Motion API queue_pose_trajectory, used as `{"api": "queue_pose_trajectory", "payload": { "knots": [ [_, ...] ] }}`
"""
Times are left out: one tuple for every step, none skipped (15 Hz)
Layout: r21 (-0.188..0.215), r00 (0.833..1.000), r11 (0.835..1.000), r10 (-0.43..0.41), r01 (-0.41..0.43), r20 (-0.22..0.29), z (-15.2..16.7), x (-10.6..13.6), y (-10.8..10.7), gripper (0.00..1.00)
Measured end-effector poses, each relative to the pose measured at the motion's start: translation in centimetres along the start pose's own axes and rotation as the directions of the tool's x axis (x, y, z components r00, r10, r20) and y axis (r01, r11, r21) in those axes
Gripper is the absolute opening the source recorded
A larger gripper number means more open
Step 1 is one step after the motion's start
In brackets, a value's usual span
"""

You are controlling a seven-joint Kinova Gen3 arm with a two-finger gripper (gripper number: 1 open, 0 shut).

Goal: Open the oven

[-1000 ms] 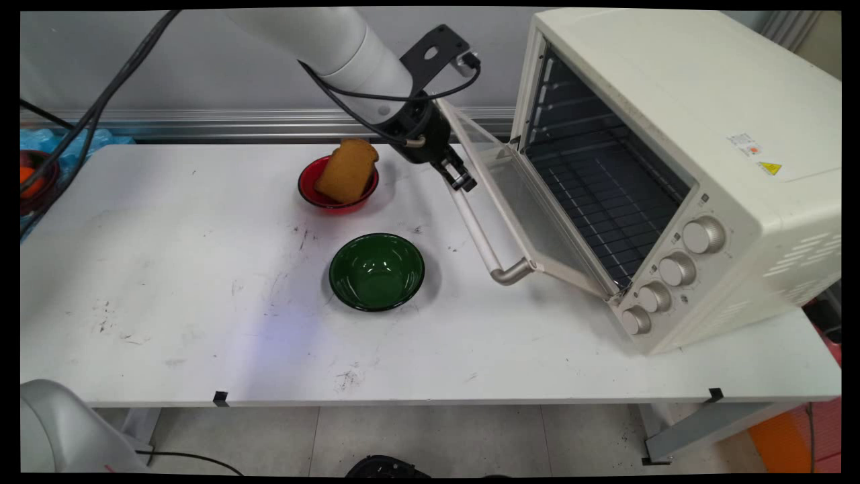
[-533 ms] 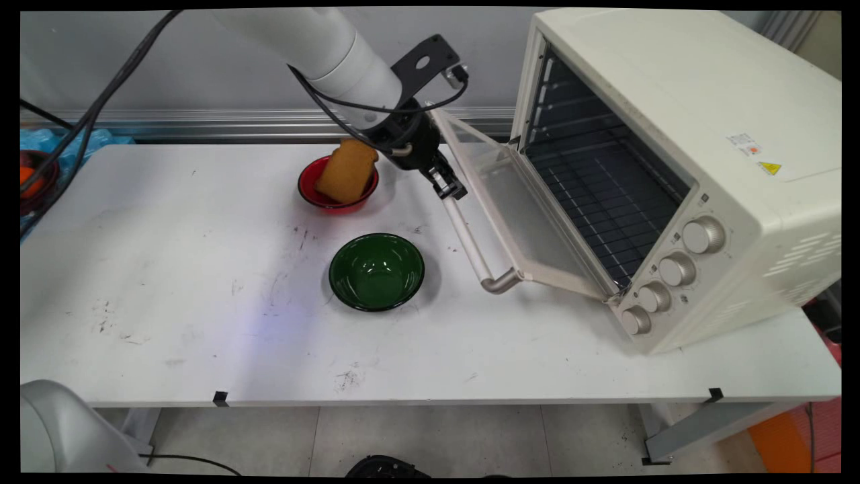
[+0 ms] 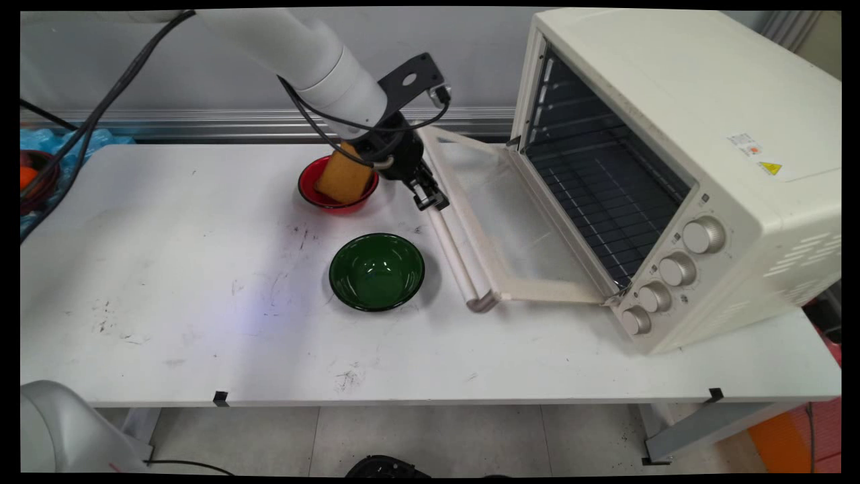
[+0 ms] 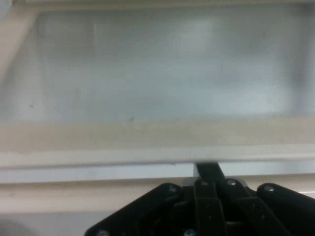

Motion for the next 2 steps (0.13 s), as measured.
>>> {"api": "queue_pose_trajectory", "payload": {
  "knots": [
    [0.000,1.000,1.000,0.005,-0.005,0.006,0.02,-0.25,-0.10,0.00],
    [0.000,1.000,1.000,0.010,-0.010,0.012,-0.02,-0.51,-0.21,0.00]
  ]
}}
